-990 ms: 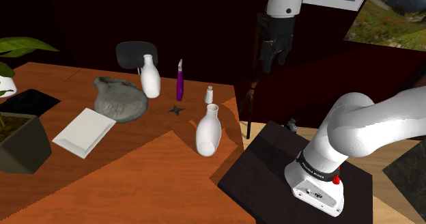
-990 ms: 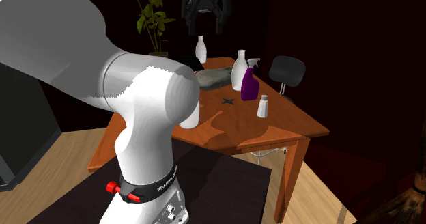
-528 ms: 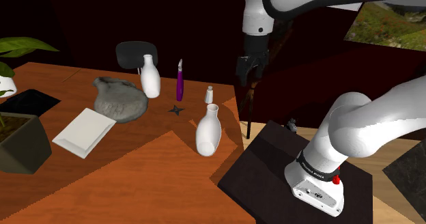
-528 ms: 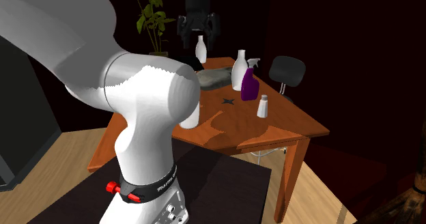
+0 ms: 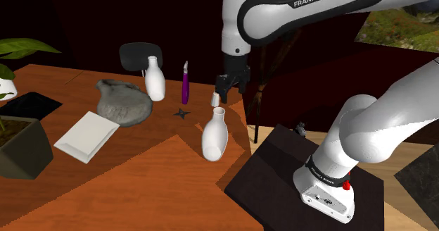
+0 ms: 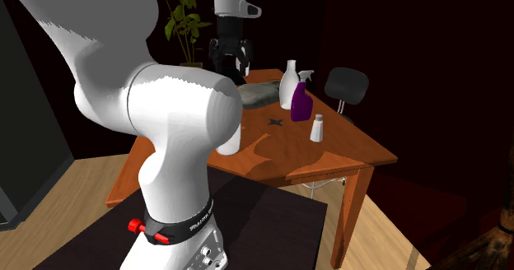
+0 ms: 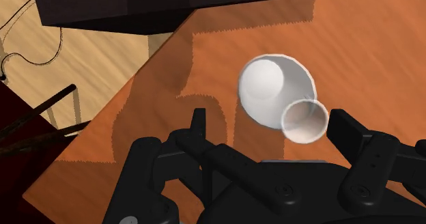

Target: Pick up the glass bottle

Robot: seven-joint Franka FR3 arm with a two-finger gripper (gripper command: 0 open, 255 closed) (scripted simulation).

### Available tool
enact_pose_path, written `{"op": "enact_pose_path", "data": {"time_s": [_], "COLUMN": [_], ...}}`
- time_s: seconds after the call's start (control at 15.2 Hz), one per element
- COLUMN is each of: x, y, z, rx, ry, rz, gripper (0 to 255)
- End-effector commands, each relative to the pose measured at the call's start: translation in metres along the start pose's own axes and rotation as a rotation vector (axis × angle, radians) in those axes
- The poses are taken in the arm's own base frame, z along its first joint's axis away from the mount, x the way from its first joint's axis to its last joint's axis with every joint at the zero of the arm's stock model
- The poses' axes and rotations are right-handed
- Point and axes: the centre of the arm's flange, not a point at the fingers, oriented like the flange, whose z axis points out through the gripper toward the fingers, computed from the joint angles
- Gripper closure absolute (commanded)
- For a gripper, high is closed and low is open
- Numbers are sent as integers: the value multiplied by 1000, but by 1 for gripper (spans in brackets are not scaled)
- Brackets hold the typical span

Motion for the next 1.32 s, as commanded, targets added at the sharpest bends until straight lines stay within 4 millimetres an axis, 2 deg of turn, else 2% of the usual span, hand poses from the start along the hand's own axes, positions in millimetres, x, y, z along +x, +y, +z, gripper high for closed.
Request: {"op": "enact_pose_path", "data": {"time_s": [0.0, 0.2, 0.66, 0.79, 0.86, 1.25], "x": [13, 31, 35, 36, 35, 35], "y": [-17, -42, -43, -43, -43, -44], "z": [15, 33, 70, 73, 72, 72], "rx": [8, 19, 19, 19, 19, 19], "ry": [7, 15, 15, 15, 15, 15], "rz": [-5, -13, -13, -13, -13, -13], "gripper": [0, 0, 0, 0, 255, 255]}}
